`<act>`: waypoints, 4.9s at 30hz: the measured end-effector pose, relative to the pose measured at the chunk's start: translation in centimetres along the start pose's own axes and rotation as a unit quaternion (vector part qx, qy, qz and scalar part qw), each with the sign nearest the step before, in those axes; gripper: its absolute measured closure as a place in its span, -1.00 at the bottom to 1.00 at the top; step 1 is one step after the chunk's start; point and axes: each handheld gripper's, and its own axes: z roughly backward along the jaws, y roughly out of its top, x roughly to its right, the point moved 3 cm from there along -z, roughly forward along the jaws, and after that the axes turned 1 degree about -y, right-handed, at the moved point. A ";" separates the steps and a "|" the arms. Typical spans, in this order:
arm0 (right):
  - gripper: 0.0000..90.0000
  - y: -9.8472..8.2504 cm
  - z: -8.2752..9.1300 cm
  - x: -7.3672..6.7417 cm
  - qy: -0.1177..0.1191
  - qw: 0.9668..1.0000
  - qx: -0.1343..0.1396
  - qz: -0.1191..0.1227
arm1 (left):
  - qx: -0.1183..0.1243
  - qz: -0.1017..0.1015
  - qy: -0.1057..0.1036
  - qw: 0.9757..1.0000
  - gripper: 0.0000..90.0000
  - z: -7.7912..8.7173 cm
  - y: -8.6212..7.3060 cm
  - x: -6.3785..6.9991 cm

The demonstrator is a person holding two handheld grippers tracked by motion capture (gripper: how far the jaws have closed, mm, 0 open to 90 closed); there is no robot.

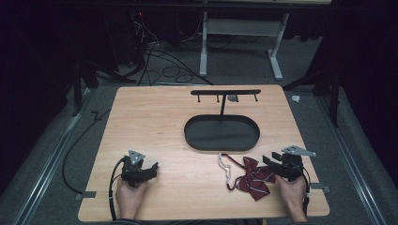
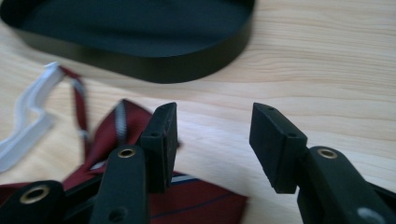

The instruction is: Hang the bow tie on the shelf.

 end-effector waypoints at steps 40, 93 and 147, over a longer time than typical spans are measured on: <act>0.69 2.6 -6.2 -9.3 0.080 0.987 -0.078 0.112 | 0.000 0.001 -0.001 1.000 -0.42 0.0 0.0 0.0; 1.00 5.3 0.4 -6.9 0.053 0.991 0.014 0.125 | 0.001 0.001 -0.001 1.000 -0.42 0.0 0.0 0.0; 1.00 18.1 0.9 -6.9 0.036 0.986 0.072 0.145 | 0.001 0.001 -0.001 1.000 -0.42 0.0 0.0 0.0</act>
